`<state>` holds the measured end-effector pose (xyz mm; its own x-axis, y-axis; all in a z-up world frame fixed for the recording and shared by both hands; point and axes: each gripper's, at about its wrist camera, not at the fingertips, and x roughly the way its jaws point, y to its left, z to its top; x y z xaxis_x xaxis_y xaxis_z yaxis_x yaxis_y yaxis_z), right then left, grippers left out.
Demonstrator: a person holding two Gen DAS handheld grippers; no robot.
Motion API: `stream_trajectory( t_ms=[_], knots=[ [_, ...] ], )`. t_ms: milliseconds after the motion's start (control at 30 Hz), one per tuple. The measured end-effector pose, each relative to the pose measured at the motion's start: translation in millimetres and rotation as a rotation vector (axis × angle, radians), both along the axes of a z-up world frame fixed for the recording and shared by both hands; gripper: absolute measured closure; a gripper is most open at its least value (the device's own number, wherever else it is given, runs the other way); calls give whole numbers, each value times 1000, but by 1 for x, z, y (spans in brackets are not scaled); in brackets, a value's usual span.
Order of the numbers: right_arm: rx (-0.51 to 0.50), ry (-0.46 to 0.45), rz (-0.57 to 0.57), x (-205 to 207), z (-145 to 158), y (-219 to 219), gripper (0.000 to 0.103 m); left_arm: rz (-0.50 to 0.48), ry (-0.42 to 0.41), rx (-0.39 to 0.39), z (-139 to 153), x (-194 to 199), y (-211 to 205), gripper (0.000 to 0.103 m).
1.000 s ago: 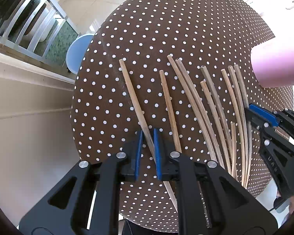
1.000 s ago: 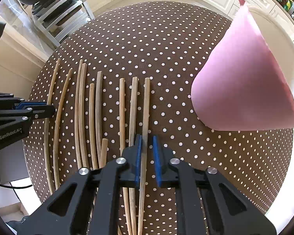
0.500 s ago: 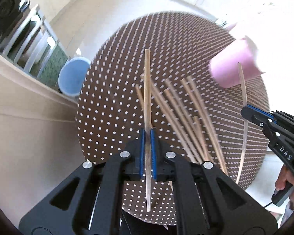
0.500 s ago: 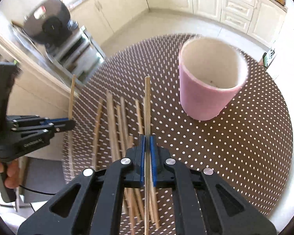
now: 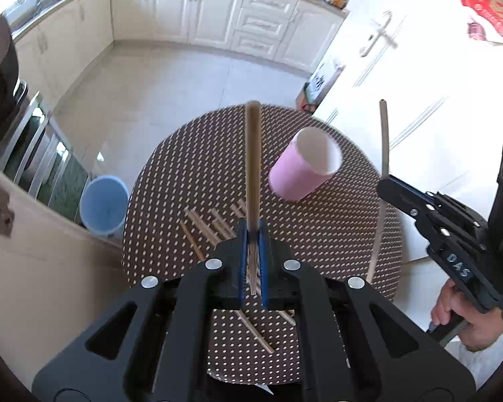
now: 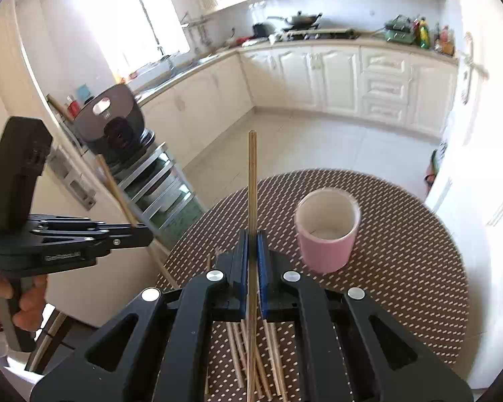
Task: Organize utensils
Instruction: 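Lift the left tool's chopstick over the pink cup while the right tool does likewise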
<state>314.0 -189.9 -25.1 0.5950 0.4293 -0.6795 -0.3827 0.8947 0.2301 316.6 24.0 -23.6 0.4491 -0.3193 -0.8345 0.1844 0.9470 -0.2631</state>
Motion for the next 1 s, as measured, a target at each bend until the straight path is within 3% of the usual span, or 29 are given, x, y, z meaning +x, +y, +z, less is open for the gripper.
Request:
stream_trajectory(
  t_ms=[233, 600, 767, 1000],
  knots=[
    [60, -118, -61, 3, 28, -16, 99, -55, -80, -40, 35, 11, -26, 97],
    [118, -225, -95, 24, 53, -31, 99, -102, -188, -62, 77, 33, -58, 97],
    [123, -309, -118, 36, 60, -37, 99, -101, -220, -50, 84, 53, -77, 97],
    [158, -381, -151, 69, 49, -55, 99, -68, -186, -20, 71, 87, -96, 97]
  ],
)
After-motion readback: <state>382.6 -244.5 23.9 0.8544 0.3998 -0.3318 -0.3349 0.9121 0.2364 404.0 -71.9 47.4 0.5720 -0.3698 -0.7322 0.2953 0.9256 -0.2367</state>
